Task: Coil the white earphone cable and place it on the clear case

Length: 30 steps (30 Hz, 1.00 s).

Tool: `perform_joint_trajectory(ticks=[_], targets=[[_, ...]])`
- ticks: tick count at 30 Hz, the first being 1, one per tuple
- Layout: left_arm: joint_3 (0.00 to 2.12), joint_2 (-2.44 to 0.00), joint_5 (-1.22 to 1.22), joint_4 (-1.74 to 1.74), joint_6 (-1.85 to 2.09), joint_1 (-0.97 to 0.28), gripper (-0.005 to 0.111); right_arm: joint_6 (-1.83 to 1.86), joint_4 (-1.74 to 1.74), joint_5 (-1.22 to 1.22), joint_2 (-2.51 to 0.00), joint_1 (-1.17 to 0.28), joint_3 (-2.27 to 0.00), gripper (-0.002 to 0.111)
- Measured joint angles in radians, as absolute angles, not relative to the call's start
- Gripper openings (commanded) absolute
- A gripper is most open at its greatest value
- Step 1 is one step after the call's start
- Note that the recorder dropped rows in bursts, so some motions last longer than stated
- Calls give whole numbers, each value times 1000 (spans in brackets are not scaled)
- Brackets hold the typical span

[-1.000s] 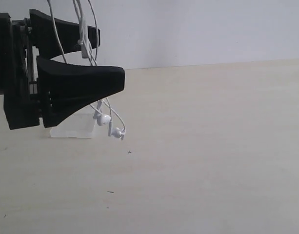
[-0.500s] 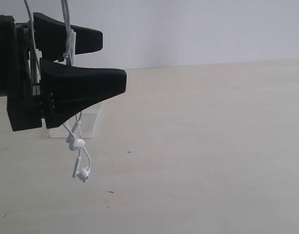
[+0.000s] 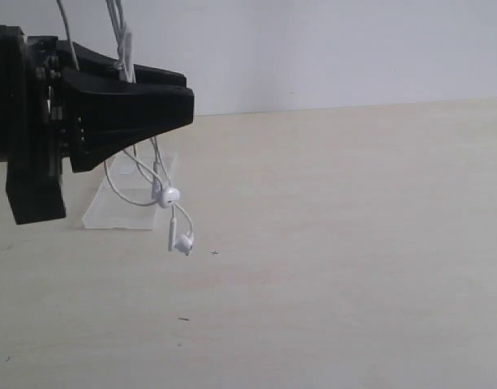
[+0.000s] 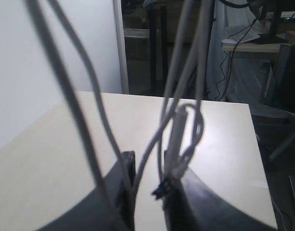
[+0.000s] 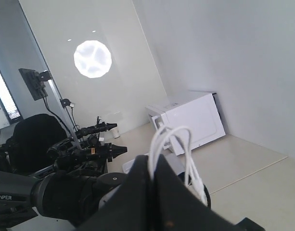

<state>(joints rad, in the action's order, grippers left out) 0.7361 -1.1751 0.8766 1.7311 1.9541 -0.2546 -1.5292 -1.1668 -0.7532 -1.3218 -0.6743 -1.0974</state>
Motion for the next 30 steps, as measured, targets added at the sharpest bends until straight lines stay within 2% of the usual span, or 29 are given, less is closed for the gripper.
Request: perform_joint_trajectory(ticks=[27, 30], targets=[[736, -1175, 853, 1731, 1954, -255, 22, -1521, -1135, -730, -1322, -674, -1097, 0], [736, -1165, 840, 1731, 1954, -255, 17, -1521, -1135, -730, -1322, -674, -1097, 0]])
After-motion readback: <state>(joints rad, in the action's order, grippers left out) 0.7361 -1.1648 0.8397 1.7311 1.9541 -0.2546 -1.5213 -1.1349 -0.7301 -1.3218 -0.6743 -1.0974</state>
